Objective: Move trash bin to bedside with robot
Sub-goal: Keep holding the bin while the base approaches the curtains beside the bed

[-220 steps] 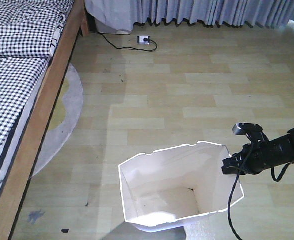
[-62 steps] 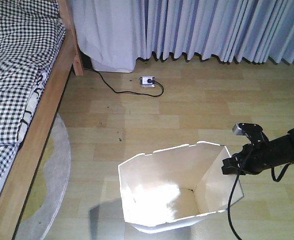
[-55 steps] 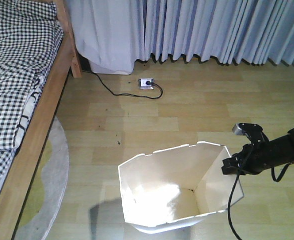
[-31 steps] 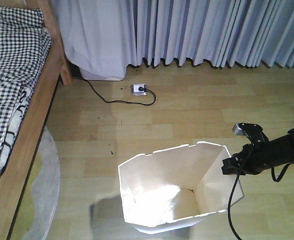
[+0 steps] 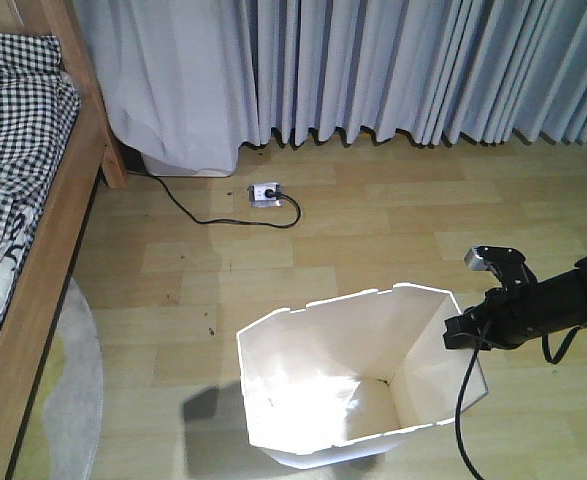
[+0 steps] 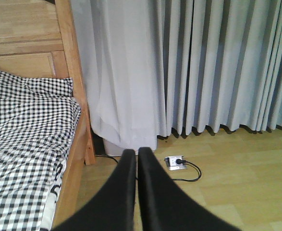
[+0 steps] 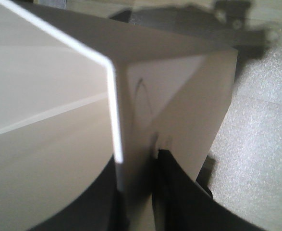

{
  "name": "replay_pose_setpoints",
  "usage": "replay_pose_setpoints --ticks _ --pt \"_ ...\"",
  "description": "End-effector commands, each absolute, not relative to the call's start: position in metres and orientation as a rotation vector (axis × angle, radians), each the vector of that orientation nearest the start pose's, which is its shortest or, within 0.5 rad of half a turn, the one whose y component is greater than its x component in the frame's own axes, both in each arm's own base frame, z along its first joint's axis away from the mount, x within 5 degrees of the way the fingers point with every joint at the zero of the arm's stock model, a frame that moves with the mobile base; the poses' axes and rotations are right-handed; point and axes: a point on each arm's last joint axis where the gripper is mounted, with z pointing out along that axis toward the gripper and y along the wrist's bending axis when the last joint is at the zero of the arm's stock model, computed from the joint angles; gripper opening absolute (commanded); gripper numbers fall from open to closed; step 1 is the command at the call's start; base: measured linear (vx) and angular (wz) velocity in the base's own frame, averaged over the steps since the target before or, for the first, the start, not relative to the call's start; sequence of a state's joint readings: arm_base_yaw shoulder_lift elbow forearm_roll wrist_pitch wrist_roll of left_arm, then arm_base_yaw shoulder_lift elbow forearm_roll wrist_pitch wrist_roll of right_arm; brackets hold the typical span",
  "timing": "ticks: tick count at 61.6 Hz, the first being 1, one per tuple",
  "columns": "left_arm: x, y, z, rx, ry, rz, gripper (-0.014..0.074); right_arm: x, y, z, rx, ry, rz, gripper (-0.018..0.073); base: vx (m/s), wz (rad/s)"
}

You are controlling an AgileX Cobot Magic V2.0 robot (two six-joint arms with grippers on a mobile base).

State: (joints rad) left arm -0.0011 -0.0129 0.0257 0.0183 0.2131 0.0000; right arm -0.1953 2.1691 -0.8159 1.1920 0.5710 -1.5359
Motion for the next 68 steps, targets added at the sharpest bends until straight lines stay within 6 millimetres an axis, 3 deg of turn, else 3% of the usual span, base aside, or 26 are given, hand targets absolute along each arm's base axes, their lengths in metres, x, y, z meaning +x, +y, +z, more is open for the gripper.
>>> replay_pose_setpoints --ticks 1,68 --pt "0.0560 0.0000 0.1864 0.013 1.646 0.010 -0.0006 0.3038 -0.0001 0.0548 -0.301 2.679 0.918 -0.0006 0.17 0.00" --pt "0.0560 0.0000 0.1864 0.013 1.646 0.010 -0.0006 0.3039 -0.0003 0.0546 -0.300 2.681 0.913 -0.0006 0.16 0.04"
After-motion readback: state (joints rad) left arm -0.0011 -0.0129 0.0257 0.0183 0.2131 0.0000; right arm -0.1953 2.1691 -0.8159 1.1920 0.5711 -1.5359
